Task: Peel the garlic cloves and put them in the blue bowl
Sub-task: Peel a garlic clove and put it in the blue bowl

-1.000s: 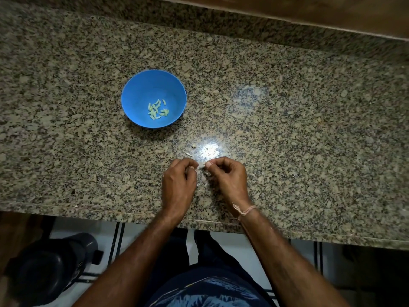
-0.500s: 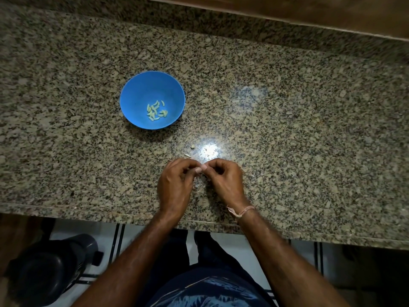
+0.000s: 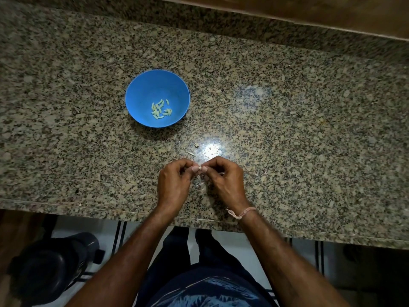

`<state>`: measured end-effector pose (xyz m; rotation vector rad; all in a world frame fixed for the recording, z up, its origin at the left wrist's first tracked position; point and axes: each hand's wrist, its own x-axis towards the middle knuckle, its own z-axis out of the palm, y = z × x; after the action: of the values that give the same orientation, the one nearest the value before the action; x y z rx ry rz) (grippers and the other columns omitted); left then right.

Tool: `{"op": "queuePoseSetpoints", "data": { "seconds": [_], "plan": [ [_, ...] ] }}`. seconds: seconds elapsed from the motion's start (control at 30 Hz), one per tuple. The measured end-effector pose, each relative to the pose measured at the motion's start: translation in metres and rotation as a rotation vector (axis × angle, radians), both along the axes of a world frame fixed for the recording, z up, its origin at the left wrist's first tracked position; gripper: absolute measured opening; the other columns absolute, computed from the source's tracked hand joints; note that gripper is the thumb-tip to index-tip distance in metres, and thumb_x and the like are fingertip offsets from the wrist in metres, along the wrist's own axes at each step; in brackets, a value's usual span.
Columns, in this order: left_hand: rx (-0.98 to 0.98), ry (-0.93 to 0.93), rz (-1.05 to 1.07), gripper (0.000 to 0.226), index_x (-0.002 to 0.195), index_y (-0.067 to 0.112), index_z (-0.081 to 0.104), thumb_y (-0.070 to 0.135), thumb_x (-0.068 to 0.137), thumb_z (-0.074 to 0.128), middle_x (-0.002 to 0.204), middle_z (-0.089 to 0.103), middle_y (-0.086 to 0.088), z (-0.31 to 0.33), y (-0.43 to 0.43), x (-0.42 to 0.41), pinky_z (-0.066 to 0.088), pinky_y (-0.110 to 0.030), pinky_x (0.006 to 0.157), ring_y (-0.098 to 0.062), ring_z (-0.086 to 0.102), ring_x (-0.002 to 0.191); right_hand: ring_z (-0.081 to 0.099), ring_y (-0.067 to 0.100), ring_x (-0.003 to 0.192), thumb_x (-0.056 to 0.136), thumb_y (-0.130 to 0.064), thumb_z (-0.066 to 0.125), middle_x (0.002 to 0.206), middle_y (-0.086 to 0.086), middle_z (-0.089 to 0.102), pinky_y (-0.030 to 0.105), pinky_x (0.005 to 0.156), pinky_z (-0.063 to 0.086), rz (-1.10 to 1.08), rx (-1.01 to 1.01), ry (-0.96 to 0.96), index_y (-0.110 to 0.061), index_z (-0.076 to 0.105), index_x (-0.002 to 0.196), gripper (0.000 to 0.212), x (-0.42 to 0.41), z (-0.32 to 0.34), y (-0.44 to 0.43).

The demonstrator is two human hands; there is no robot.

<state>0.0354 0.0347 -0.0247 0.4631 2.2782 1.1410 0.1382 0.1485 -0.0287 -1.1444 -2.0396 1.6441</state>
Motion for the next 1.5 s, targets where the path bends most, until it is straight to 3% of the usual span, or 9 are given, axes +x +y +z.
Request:
{"op": "queuePoseSetpoints", "data": {
  "seconds": [0.23, 0.47, 0.6, 0.8, 0.93, 1.13, 1.27, 1.4, 1.5],
  "plan": [
    [-0.017, -0.07, -0.012, 0.013, 0.095, 0.024, 0.075, 0.033, 0.1, 0.067, 0.086, 0.075, 0.011, -0.005, -0.001, 0.001, 0.058, -0.031, 0.072, -0.007, 0.072, 0.084, 0.07, 0.005, 0.079, 0.093, -0.027, 0.077, 0.085, -0.01, 0.074, 0.03, 0.072, 0.061, 0.057, 0.097, -0.058, -0.023, 0.074, 0.092, 0.006, -0.002, 0.002, -0.005],
    [-0.091, 0.146, 0.125, 0.01, 0.104, 0.027, 0.071, 0.021, 0.096, 0.072, 0.102, 0.07, 0.011, -0.004, -0.022, -0.022, 0.046, -0.019, 0.064, -0.004, 0.065, 0.087, 0.066, -0.004, 0.096, 0.096, 0.002, 0.065, 0.104, -0.014, 0.072, 0.014, 0.085, 0.055, 0.049, 0.174, -0.092, -0.02, 0.076, 0.106, 0.026, 0.007, -0.002, -0.003],
    [-0.08, 0.312, 0.009, 0.031, 0.118, 0.015, 0.066, 0.014, 0.09, 0.079, 0.12, 0.056, 0.003, -0.006, -0.032, -0.023, 0.041, -0.01, 0.071, -0.011, 0.06, 0.099, 0.067, 0.001, 0.104, 0.096, 0.002, 0.066, 0.111, -0.013, 0.071, 0.018, 0.091, 0.056, -0.013, 0.101, -0.028, -0.018, 0.074, 0.113, 0.028, 0.015, 0.004, -0.002],
    [-0.015, 0.295, -0.277, 0.046, 0.13, 0.015, 0.061, 0.009, 0.089, 0.08, 0.121, 0.057, 0.001, -0.017, -0.006, 0.019, 0.056, -0.02, 0.075, -0.003, 0.057, 0.1, 0.067, 0.006, 0.107, 0.095, -0.001, 0.068, 0.121, -0.005, 0.07, 0.024, 0.093, 0.058, -0.154, 0.135, -0.072, -0.015, 0.073, 0.12, 0.029, 0.055, 0.01, 0.019],
    [0.034, 0.298, -0.277, 0.036, 0.119, 0.015, 0.063, -0.006, 0.091, 0.072, 0.114, 0.056, 0.001, -0.02, 0.006, 0.028, 0.056, -0.024, 0.069, 0.025, 0.052, 0.094, 0.069, 0.008, 0.108, 0.095, -0.001, 0.069, 0.12, -0.002, 0.072, 0.025, 0.093, 0.059, -0.213, 0.141, -0.06, -0.013, 0.073, 0.12, 0.028, 0.079, 0.007, 0.028],
    [0.005, 0.403, -0.297, 0.02, 0.099, 0.012, 0.065, -0.003, 0.09, 0.073, 0.096, 0.058, 0.002, -0.018, 0.031, 0.033, 0.056, -0.029, 0.065, -0.016, 0.061, 0.086, 0.067, 0.001, 0.107, 0.094, 0.0, 0.069, 0.118, -0.006, 0.071, 0.02, 0.093, 0.057, -0.18, 0.104, -0.034, -0.015, 0.074, 0.117, 0.028, 0.087, 0.003, 0.028],
    [-0.047, 0.492, -0.319, 0.018, 0.083, 0.012, 0.064, 0.003, 0.088, 0.078, 0.082, 0.055, 0.003, -0.015, 0.038, 0.036, 0.032, -0.01, 0.061, -0.013, 0.051, 0.077, 0.068, 0.006, 0.109, 0.094, -0.001, 0.07, 0.118, -0.004, 0.072, 0.026, 0.096, 0.057, -0.188, 0.116, -0.033, -0.014, 0.073, 0.12, 0.03, 0.101, 0.003, 0.038],
    [-0.104, 0.562, -0.317, 0.026, 0.078, 0.016, 0.057, 0.001, 0.091, 0.074, 0.079, 0.053, 0.004, -0.02, 0.04, 0.038, 0.04, -0.027, 0.057, -0.014, 0.049, 0.075, 0.06, 0.011, 0.113, 0.093, 0.001, 0.07, 0.127, -0.002, 0.058, 0.014, 0.098, 0.052, -0.192, 0.272, -0.146, -0.015, 0.063, 0.136, 0.046, 0.126, 0.001, 0.054],
    [-0.074, 0.478, -0.249, 0.025, 0.079, 0.016, 0.056, -0.001, 0.095, 0.066, 0.082, 0.056, 0.003, -0.017, 0.037, 0.041, 0.041, -0.018, 0.061, -0.01, 0.051, 0.076, 0.055, 0.004, 0.109, 0.096, 0.005, 0.064, 0.125, -0.002, 0.05, 0.021, 0.095, 0.056, -0.138, 0.294, -0.174, -0.013, 0.06, 0.139, 0.047, 0.125, -0.007, 0.052]
  ]
}}
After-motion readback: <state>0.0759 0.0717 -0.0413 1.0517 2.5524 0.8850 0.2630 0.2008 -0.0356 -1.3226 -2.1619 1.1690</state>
